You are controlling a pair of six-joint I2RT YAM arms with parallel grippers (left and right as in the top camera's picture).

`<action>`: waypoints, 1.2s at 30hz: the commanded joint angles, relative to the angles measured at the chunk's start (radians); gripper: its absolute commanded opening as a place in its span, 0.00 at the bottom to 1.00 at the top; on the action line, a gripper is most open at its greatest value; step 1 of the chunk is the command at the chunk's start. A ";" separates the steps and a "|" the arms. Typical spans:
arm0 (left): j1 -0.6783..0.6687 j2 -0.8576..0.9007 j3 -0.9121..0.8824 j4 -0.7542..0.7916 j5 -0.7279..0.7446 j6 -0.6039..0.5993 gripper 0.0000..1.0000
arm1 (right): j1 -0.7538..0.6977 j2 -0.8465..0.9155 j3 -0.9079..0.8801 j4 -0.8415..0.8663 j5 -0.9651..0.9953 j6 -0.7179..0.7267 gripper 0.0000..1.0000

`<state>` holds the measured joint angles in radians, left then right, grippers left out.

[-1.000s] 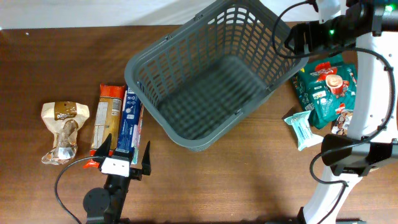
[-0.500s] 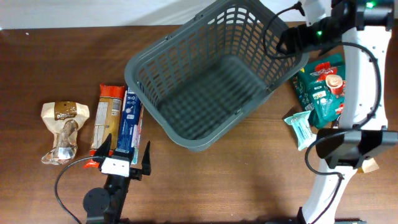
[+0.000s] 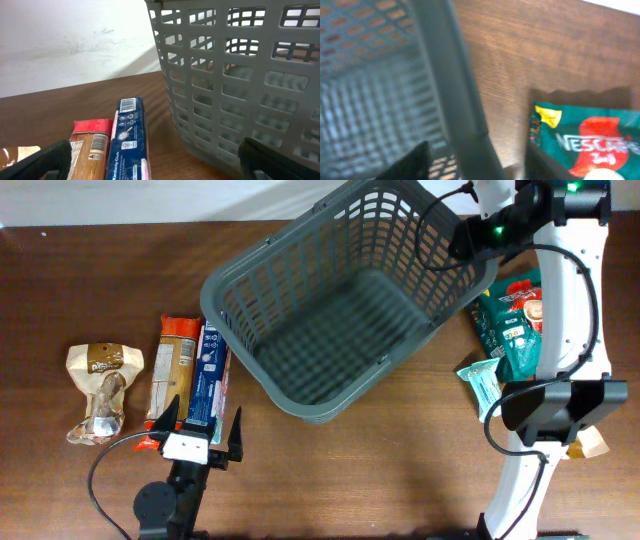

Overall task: Pack container
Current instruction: 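Push the grey basket leftward toward the table center with the right gripper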

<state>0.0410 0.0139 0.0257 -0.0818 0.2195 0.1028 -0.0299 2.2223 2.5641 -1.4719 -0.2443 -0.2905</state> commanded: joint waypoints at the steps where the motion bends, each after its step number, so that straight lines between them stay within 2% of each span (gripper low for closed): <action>1: -0.004 -0.009 -0.006 0.000 -0.006 -0.012 0.99 | 0.004 0.008 0.018 0.008 0.021 0.028 0.32; 7: -0.004 -0.009 -0.006 0.000 -0.006 -0.012 0.99 | 0.003 0.008 0.018 0.009 0.021 0.047 0.13; 9: -0.004 -0.009 -0.006 0.000 -0.006 -0.012 0.99 | 0.003 0.008 0.018 0.009 0.021 0.084 0.04; 15: -0.004 -0.009 -0.006 0.000 -0.006 -0.012 0.99 | 0.003 0.008 0.018 -0.011 0.063 0.222 0.04; 36: -0.004 -0.009 -0.006 0.000 -0.006 -0.012 0.99 | 0.004 -0.002 0.019 -0.186 0.125 0.498 0.04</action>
<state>0.0410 0.0139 0.0257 -0.0818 0.2195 0.1028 -0.0231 2.2131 2.5912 -1.6279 -0.2527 0.1059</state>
